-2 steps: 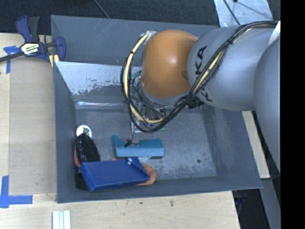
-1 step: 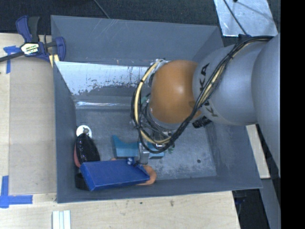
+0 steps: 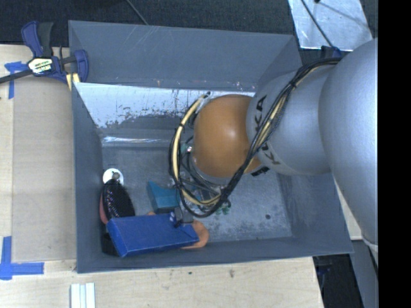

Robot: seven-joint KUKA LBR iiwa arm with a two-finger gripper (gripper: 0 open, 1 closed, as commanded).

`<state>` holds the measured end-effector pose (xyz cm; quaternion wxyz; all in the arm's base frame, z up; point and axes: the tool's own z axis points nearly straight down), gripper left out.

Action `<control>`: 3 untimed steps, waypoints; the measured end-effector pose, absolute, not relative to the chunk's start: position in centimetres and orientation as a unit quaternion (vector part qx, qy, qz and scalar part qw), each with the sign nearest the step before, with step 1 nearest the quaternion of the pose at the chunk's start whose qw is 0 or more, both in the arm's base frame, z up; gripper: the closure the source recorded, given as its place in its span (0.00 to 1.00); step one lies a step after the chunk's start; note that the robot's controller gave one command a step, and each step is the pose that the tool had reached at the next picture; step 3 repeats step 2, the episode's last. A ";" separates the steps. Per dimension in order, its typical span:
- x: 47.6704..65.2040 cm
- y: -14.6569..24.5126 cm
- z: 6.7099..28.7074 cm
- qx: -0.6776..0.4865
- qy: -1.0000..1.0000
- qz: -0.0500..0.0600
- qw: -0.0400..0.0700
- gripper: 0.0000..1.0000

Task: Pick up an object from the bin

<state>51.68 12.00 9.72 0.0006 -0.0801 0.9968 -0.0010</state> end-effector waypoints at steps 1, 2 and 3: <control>51.7 12.0 9.7 -0.080 0.997 -0.001 0.001 1.00; 54.5 11.0 24.4 -0.085 0.996 0.000 -0.001 1.00; 54.5 11.0 24.4 -0.085 0.996 0.000 -0.001 1.00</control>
Offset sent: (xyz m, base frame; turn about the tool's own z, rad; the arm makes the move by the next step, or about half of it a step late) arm 0.0279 -0.0088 0.1480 -0.0103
